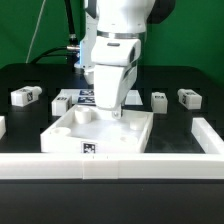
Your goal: Assemble one leg
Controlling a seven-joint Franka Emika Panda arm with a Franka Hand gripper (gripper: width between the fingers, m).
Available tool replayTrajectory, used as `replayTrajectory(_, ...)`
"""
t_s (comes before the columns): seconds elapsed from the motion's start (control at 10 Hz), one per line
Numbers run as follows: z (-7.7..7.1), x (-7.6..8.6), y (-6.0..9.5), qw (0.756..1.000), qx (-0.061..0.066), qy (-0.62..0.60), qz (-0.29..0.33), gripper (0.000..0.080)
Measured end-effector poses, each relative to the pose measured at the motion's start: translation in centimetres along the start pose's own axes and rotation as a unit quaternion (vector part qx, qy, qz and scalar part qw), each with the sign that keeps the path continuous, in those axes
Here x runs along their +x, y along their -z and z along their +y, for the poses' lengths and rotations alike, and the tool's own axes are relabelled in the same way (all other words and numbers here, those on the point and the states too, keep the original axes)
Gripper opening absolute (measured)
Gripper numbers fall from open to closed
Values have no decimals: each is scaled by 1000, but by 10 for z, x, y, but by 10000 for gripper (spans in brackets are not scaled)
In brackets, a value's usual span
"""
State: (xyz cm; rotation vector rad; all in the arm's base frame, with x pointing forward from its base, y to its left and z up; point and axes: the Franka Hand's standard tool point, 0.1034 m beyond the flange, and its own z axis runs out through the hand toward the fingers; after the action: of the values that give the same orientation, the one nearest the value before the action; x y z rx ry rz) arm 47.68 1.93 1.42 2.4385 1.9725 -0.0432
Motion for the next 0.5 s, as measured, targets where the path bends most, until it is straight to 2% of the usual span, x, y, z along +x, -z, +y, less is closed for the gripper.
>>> replayTrajectory(0.2, -6, -10, -1, 999, -12, -42, 14, 58)
replayTrajectory(0.5, -5, -8, -1, 999, -9, -36, 11, 58)
